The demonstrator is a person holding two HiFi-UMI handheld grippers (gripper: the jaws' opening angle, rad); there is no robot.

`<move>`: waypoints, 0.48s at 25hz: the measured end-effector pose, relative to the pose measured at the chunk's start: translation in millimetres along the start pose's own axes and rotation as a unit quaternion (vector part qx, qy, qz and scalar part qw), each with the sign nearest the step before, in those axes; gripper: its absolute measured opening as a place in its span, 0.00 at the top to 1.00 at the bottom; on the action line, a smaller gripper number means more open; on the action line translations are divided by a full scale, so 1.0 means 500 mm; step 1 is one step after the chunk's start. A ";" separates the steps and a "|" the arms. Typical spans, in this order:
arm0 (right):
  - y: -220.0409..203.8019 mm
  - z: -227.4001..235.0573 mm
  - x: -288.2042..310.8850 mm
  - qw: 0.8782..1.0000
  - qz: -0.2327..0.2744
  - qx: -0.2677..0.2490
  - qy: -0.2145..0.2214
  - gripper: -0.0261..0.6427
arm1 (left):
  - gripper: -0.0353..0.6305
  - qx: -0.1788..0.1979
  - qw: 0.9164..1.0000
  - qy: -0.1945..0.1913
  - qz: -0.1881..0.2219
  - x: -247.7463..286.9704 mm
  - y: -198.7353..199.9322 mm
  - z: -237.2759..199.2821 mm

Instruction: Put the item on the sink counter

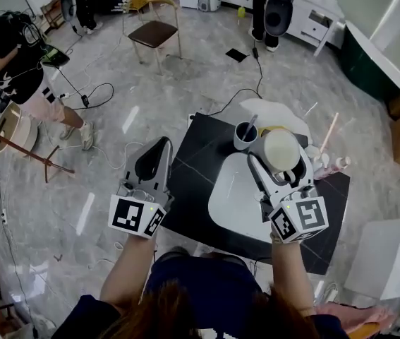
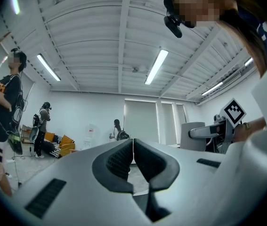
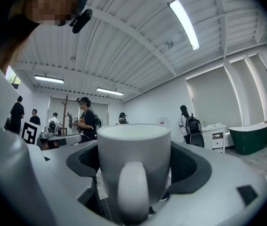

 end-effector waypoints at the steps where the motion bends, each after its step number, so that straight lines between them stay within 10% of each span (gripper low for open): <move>1: 0.004 0.010 0.002 1.000 -0.001 0.002 0.000 0.30 | 0.91 0.000 1.000 0.001 -0.002 0.008 0.001 0.006; 12: -0.029 0.054 0.036 1.000 -0.016 0.026 0.001 0.30 | 0.91 -0.003 1.000 -0.001 -0.018 0.053 -0.029 0.018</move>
Point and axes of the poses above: the fingertips, and each gripper's own axes: x forward along the fingers, z to its right, y out of its top, the point moved 10 cm from there along -x, backward along the fingers, and after that the axes turned 14 degrees about x, right-handed, at the moved point
